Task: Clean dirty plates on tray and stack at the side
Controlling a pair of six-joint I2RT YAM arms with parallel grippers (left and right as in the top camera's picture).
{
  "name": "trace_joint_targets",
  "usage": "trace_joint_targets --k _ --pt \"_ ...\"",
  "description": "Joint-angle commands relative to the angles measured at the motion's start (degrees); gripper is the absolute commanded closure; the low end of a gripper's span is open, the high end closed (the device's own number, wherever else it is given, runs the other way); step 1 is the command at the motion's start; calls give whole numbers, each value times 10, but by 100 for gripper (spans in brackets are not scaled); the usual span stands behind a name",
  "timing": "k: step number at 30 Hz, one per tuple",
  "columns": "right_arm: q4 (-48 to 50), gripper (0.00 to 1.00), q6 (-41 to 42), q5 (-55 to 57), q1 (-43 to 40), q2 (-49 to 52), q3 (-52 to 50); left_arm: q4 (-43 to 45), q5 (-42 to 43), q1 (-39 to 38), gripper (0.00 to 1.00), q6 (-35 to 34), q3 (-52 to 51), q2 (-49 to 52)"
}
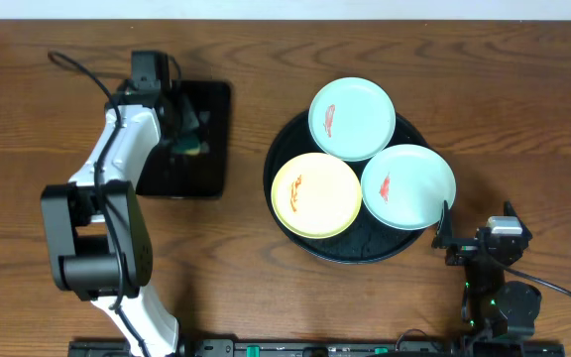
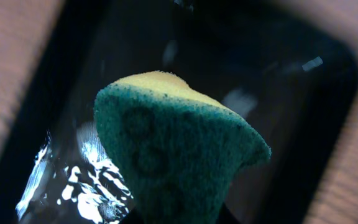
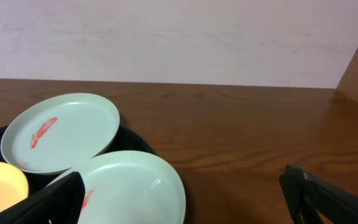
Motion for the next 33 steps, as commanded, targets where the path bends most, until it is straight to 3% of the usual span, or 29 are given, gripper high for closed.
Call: trace_joint_targets --k 1,8,11,20,24,28,33 --pt "-3 1 -7 3 0 -3 0 6 87 29 93 -53 26 -45" --pt "-3 1 -7 3 0 -3 0 36 331 94 93 -164 30 -97" --pt "-3 1 -7 3 0 -3 0 45 341 116 93 -196 30 -99" --pt "-3 1 -7 3 0 -3 0 27 334 130 93 -171 20 -24" --pt "-3 1 -7 3 0 -3 0 38 404 129 93 -171 20 13" --pt "-3 1 -7 3 0 -3 0 71 447 131 92 -189 23 -3" --pt "-3 1 -7 3 0 -3 0 76 441 132 93 -205 28 -72"
